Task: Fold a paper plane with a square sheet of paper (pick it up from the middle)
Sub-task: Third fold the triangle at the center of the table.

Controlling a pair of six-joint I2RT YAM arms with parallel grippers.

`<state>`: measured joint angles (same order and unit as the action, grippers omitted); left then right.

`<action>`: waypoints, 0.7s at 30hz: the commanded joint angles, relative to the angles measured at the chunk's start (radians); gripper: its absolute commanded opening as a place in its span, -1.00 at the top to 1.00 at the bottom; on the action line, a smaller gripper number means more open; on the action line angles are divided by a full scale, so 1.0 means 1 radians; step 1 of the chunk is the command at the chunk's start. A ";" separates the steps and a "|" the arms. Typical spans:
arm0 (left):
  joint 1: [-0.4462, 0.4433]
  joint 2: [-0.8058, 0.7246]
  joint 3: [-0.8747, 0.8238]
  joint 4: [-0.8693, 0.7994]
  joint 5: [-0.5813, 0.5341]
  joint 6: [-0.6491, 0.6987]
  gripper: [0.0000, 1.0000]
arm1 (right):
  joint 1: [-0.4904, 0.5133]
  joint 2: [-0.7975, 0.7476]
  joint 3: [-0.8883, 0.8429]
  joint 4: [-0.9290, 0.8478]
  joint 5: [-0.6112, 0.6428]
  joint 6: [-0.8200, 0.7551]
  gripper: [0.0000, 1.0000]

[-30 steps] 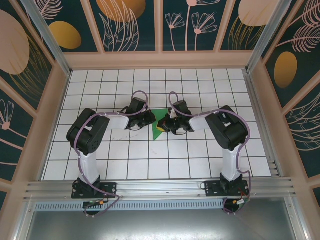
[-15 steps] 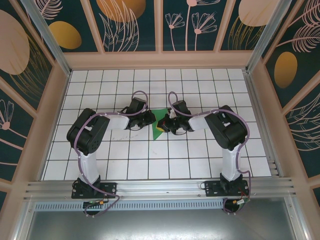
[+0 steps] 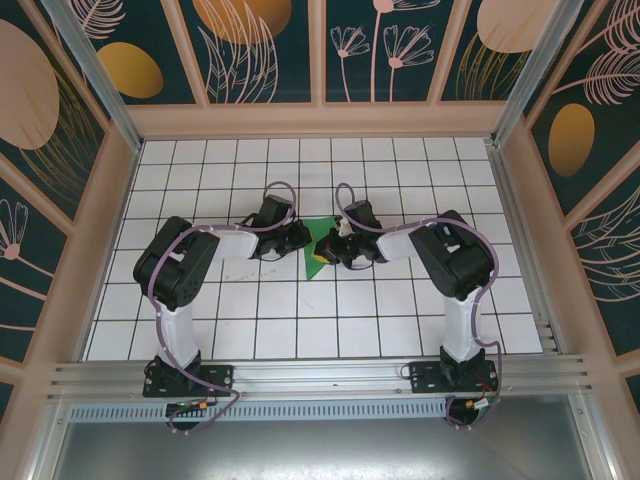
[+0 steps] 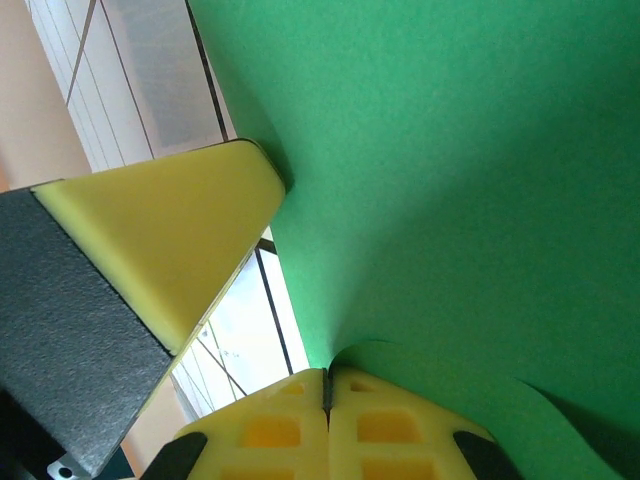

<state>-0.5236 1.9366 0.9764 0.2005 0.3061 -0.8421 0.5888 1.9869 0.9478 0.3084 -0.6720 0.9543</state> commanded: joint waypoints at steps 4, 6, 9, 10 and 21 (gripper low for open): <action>0.002 0.019 0.002 -0.053 -0.005 0.001 0.74 | 0.011 0.043 0.015 -0.049 0.024 -0.029 0.94; 0.002 -0.005 0.002 -0.053 -0.021 -0.015 0.69 | 0.011 0.045 0.015 -0.055 0.028 -0.029 0.88; 0.004 -0.063 0.002 -0.069 -0.062 -0.025 0.56 | 0.012 0.046 0.011 -0.065 0.035 -0.034 0.73; 0.005 -0.082 0.002 -0.082 -0.082 -0.025 0.52 | 0.011 0.047 0.012 -0.070 0.037 -0.034 0.67; 0.046 -0.211 -0.078 -0.088 -0.178 -0.065 0.39 | 0.012 0.044 0.013 -0.098 0.057 -0.041 0.34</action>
<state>-0.4835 1.7416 0.9291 0.1265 0.1516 -0.8902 0.5930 1.9865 0.9714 0.3065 -0.6899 0.9291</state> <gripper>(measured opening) 0.305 0.327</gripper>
